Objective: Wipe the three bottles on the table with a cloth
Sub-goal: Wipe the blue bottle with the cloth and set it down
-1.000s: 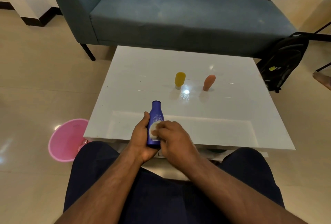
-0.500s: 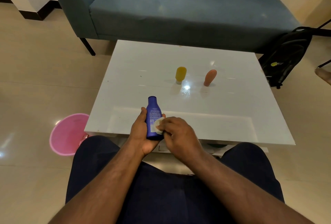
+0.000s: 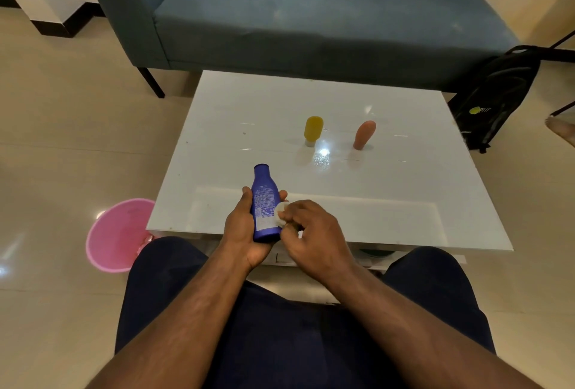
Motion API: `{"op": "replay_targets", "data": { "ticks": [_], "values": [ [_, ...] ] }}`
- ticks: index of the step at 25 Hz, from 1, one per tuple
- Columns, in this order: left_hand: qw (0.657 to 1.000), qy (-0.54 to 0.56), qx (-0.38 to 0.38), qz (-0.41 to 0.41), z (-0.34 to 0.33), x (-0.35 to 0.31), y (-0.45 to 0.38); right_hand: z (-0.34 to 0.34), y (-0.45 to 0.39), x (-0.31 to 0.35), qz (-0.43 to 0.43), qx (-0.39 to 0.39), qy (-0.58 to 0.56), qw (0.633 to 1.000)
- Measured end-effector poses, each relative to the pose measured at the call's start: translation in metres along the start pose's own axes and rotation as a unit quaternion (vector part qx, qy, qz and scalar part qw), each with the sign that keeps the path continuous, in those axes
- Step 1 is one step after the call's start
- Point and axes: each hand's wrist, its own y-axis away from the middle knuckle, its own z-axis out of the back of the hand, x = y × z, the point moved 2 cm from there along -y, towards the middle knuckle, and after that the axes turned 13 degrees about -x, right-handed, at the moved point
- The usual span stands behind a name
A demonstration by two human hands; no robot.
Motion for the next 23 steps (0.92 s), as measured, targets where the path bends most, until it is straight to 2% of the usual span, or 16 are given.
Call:
{"op": "replay_targets", "data": {
  "ticks": [2, 5, 10, 17, 23],
  "values": [
    [1.000, -0.001, -0.002, -0.003, 0.001, -0.001, 0.000, 0.001, 0.009, 0.007, 0.007, 0.005, -0.015, 1.000],
    [0.998, -0.057, 0.010, -0.018, -0.003, 0.005, 0.005, 0.003, -0.001, 0.002, 0.005, 0.003, 0.009, 1.000],
    [0.996, -0.084, 0.029, -0.033, -0.008, 0.008, 0.011, 0.001, -0.052, -0.007, -0.083, -0.030, -0.015, 0.996],
    [0.997, -0.060, 0.015, -0.040, -0.002, 0.000, 0.002, -0.003, -0.007, 0.004, -0.003, 0.006, -0.001, 1.000],
    [0.994, -0.092, -0.003, -0.058, -0.004, 0.004, 0.008, 0.001, -0.062, -0.003, -0.085, -0.026, -0.014, 0.996]
  ]
}}
